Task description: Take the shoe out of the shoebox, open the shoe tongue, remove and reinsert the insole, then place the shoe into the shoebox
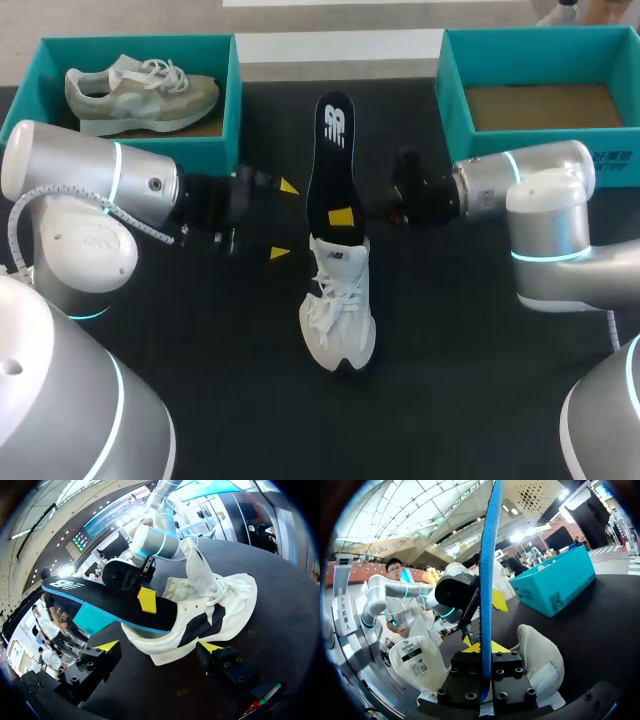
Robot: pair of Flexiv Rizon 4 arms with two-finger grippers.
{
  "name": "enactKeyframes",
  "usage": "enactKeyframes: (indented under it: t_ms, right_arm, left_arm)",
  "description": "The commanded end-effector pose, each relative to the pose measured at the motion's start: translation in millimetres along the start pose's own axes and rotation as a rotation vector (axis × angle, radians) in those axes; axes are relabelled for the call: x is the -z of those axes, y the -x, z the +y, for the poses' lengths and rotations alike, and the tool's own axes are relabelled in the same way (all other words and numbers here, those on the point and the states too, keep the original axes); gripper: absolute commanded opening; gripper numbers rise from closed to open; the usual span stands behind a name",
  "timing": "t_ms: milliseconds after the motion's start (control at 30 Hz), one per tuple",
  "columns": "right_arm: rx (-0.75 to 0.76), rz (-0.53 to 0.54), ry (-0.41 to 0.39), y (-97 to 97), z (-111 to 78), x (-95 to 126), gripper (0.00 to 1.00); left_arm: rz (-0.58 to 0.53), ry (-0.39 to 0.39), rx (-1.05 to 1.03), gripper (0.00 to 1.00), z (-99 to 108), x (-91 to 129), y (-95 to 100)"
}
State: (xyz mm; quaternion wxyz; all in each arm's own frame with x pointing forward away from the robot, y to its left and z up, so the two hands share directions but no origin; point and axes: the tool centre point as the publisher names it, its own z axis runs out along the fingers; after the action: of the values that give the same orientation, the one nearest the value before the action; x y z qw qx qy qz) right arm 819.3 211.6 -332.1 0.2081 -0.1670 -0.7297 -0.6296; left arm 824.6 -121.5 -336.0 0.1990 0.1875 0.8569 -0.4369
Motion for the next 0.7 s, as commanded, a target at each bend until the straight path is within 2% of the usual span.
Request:
enactKeyframes:
  t_ms: [33, 100, 300, 467, 533, 567, 700]
  right_arm:
    - [-0.021, -0.014, -0.020, -6.5, -9.2, -4, 0.00]
    - [-0.038, -0.021, -0.047, -8.0, -13.5, -5, 0.00]
    - [-0.054, -0.027, -0.055, -10.3, -17.6, -5, 0.00]
    - [-0.020, -0.036, -0.057, -13.2, -3.9, -4, 0.00]
    - [-0.006, -0.041, -0.061, -14.2, 1.4, -3, 0.13]
    - [0.007, -0.041, -0.062, -14.0, 4.3, -3, 0.23]
    - [0.031, -0.040, -0.065, -14.9, 12.8, -4, 0.26]
  left_arm:
    - [-0.001, -0.002, -0.001, 1.00, 1, 0, -0.3]
    - [0.000, -0.003, -0.002, 1.00, 1, 0, -0.2]
    - [0.003, -0.008, -0.005, 1.00, 1, -1, 0.3]
    - [0.004, -0.011, -0.005, 1.00, 0, -3, -0.7]
    - [0.004, -0.012, -0.005, 1.00, 0, -3, -1.4]
    - [0.003, -0.013, -0.004, 1.00, -1, -3, -2.0]
    - [0.003, -0.015, -0.002, 1.00, -1, -3, -4.5]
